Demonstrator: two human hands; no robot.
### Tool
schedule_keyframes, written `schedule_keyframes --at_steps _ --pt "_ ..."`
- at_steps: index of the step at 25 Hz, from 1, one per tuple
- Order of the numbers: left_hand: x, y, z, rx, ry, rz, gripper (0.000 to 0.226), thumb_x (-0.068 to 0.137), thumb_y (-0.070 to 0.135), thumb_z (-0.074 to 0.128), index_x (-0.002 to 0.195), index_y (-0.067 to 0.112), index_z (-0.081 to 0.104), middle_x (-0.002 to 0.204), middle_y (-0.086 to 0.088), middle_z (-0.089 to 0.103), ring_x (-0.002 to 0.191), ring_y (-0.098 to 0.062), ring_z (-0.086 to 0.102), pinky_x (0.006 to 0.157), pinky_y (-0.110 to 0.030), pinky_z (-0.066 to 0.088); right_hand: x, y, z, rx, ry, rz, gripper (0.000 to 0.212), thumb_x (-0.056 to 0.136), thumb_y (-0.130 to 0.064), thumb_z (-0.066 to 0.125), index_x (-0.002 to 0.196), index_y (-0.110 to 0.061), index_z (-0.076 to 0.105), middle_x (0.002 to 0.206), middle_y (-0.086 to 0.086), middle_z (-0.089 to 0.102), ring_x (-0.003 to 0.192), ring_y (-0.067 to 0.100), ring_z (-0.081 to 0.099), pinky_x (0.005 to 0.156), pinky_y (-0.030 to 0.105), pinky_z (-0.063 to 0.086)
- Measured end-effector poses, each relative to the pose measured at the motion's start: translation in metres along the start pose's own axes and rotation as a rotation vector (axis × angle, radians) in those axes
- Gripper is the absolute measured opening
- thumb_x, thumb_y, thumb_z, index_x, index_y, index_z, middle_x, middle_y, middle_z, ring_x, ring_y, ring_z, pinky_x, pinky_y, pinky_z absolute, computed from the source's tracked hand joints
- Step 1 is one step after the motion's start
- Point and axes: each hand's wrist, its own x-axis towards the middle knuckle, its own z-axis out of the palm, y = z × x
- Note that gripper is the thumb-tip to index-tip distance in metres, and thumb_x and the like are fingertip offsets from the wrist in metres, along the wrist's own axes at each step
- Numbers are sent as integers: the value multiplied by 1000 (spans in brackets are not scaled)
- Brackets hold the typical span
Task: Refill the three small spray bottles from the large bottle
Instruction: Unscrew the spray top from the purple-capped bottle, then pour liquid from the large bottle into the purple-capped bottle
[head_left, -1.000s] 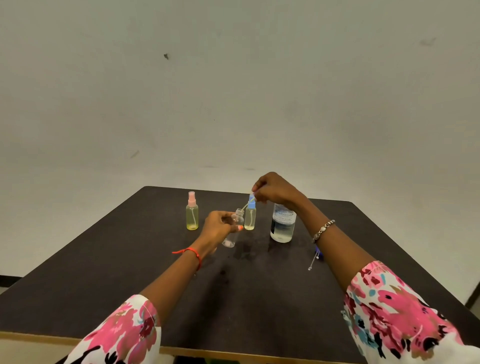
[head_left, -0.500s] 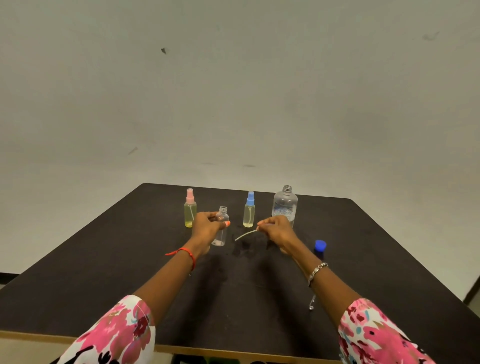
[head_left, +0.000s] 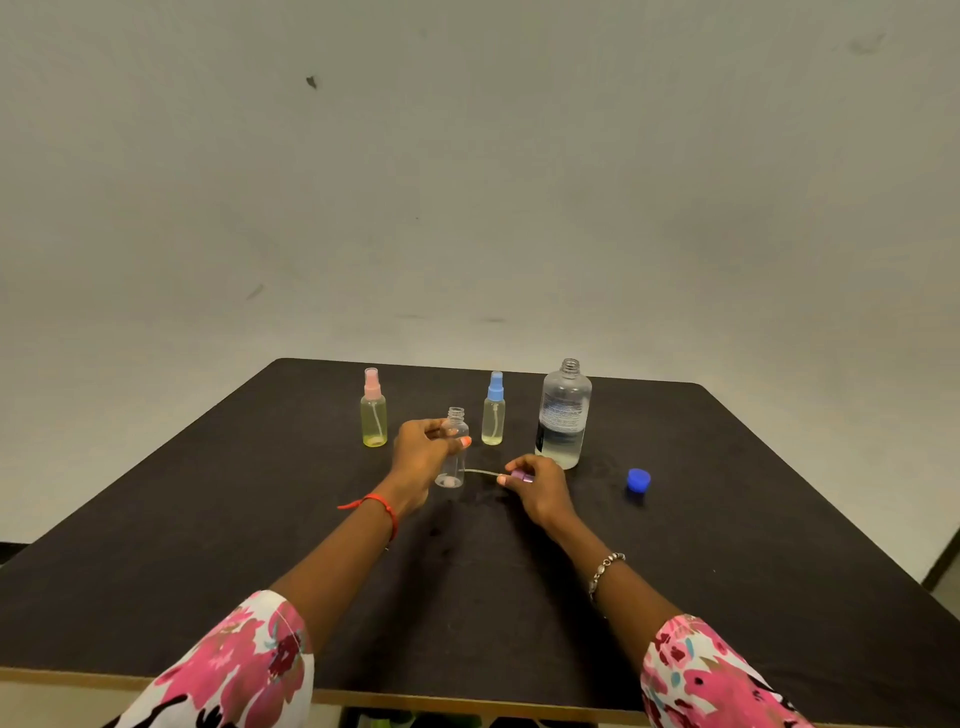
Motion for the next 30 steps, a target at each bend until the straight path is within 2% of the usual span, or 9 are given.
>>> schedule_keyframes --at_steps 6,13,16,18,20,22,25,28,30 --pt "-1 -2 4 -18 1 -13 38 75 -2 68 113 -2 60 107 -12 64 95 -17 57 82 -28 47 -3 -1 -4 -247 -101 -55 30 79 -19 68 106 -7 60 113 13 53 114 27 40 99 37 37" --pt "-2 1 3 -31 -20 0 35 76 -4 67 110 -3 61 92 -4 63 91 -16 57 70 -20 48 -5 -3 -6 -295 -62 -91 37 81 -32 65 111 -12 55 118 9 50 115 25 39 97 36 33" --pt "-2 -1 3 -31 -32 5 34 76 -3 67 109 -2 62 88 -1 63 91 -17 59 70 -19 48 -7 -8 -13 -165 71 -171 28 85 -27 61 106 -8 56 113 13 51 112 27 44 91 32 39" --pt "-2 -3 4 -33 -36 3 34 75 -2 68 108 -1 62 96 -7 64 98 -21 60 81 -28 51 -4 -17 -21 -66 255 -205 26 84 -19 63 103 -4 52 113 16 49 112 30 44 90 33 41" --pt "-1 -3 5 -36 -45 -13 33 75 0 68 108 2 63 102 -8 64 103 -23 60 91 -36 51 4 -25 -31 -53 423 -185 43 78 -18 69 110 -3 45 121 18 44 117 31 40 97 37 38" --pt "-1 -3 6 -43 -58 -21 34 76 1 68 109 4 62 105 -7 63 103 -22 59 93 -40 50 15 -31 -42 -9 495 -100 70 71 -19 76 125 -4 35 132 18 36 125 31 35 103 41 32" --pt "-1 0 5 -75 -79 -19 36 76 1 68 111 5 60 105 -5 61 101 -20 58 89 -37 50 36 -29 -51 72 418 48 95 65 -23 81 138 -7 21 144 17 28 134 32 27 111 52 26" --pt "1 5 4 -80 -82 -19 42 74 1 70 114 7 58 110 -5 60 109 -23 57 96 -44 49 51 -25 -52 116 306 83 84 65 -24 81 131 -9 31 137 15 43 126 33 42 105 54 36" --pt "3 9 3 -81 -84 -24 46 73 2 72 116 8 57 116 -7 60 111 -24 57 94 -46 50 55 -25 -52 151 290 85 73 68 -20 79 126 -10 36 131 14 49 121 33 48 102 53 40"
